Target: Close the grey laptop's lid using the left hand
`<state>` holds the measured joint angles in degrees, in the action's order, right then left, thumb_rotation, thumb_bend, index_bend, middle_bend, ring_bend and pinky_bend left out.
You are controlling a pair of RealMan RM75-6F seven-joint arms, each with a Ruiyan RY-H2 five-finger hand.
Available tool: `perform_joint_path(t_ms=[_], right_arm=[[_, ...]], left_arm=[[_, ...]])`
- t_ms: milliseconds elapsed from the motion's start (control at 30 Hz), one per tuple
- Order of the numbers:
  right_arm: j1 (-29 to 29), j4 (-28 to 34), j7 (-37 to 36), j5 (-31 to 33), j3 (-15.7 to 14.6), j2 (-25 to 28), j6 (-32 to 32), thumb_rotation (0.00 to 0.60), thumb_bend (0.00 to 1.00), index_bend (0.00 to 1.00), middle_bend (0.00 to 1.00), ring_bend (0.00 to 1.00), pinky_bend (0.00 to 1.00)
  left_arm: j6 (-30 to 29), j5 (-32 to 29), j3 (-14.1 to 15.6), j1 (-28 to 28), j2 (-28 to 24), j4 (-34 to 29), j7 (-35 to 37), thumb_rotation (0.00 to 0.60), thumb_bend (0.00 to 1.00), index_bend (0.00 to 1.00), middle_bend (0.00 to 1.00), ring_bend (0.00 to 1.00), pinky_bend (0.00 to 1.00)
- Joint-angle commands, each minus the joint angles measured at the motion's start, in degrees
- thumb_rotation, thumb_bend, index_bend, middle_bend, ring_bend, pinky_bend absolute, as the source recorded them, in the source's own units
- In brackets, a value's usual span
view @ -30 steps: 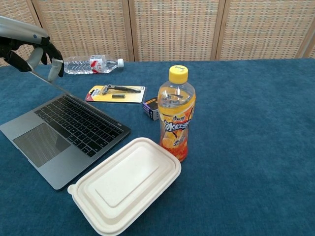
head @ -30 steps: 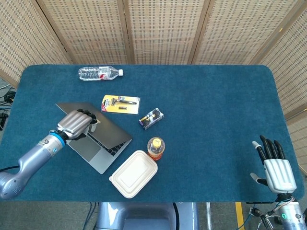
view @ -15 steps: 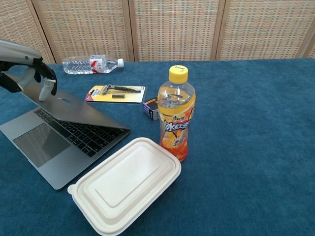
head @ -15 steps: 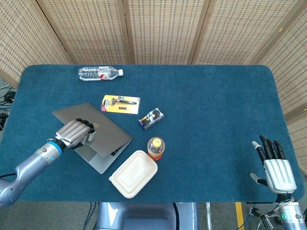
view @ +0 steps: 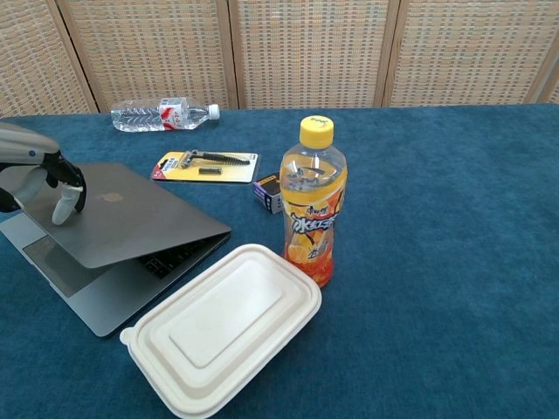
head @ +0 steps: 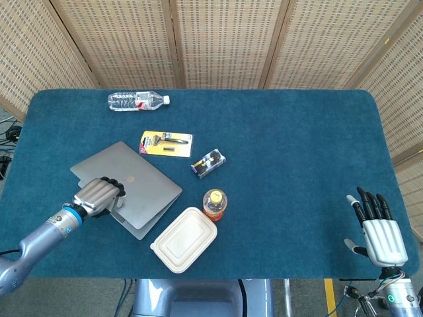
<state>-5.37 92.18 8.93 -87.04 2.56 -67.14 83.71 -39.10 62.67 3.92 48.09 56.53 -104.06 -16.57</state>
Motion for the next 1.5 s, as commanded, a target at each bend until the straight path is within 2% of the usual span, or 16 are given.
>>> perform_joint_path(t_ms=[33,833,1133,1233,1367,1433,1467,1500], right_arm=[[0.0,0.0,0.0,0.0,0.0,0.0,0.0,0.6,0.0,0.13,0.0,0.0,0.0],[0.1,0.0,-0.4,-0.2,0.0,0.1,0.3,0.6,0.0,0.13,0.0,0.0,0.0],[0.1,0.0,-0.4,-0.3,0.0,0.0,0.3,0.6,0.01,0.13,0.0,0.0,0.0],[0.1,0.0,-0.4,-0.2,0.0,0.1,0.3,0.6,0.0,0.13,0.0,0.0,0.0],[0.1,-0.1,-0.5,-0.2,0.0,0.1,0.2,0.6,0.0,0.13,0.0,0.0,0.0],[0.1,-0.2,-0.6,0.0,0.1,0.1,0.2,0.6,0.0,0.13,0.0,0.0,0.0],[0.0,-0.3,-0.7,0.2,0.2,0.0,0.0,0.6,0.0,0.13,0.0,0.0,0.0],[0.0,-0.3,-0.7,0.3,0.2,0.0,-0.1,0.6,0.0,0.13,0.0,0.0,0.0]], left_arm=[[-0.2,0.4,0.4,-0.6,0.9,0.9,0.1,0.6,1.0,0.51,0.32,0.22,0.22],[0.7,-0.5,2.3,-1.9,6.3,4.9,-2.4,0.6,1.0,0.51,0.32,0.22,0.22],[0.1,-0.6,2.4,-2.6,6.8,5.6,-2.0,0.6,1.0,0.51,0.32,0.22,0.22],[-1.0,-0.1,1.9,-3.3,6.6,5.3,-0.9,0.6,0.93,0.51,0.29,0.22,0.22],[-3.6,1.5,1.0,-4.9,6.0,4.5,1.6,0.6,0.73,0.51,0.23,0.21,0.22],[-7.6,3.3,0.1,-7.0,5.8,4.1,3.6,0.6,0.64,0.51,0.22,0.2,0.22],[-14.1,5.3,-0.9,-9.7,6.0,4.0,4.5,0.6,0.59,0.51,0.2,0.2,0.22],[-17.8,7.0,-1.0,-11.5,6.8,4.3,4.7,0.6,0.53,0.5,0.18,0.19,0.22]])
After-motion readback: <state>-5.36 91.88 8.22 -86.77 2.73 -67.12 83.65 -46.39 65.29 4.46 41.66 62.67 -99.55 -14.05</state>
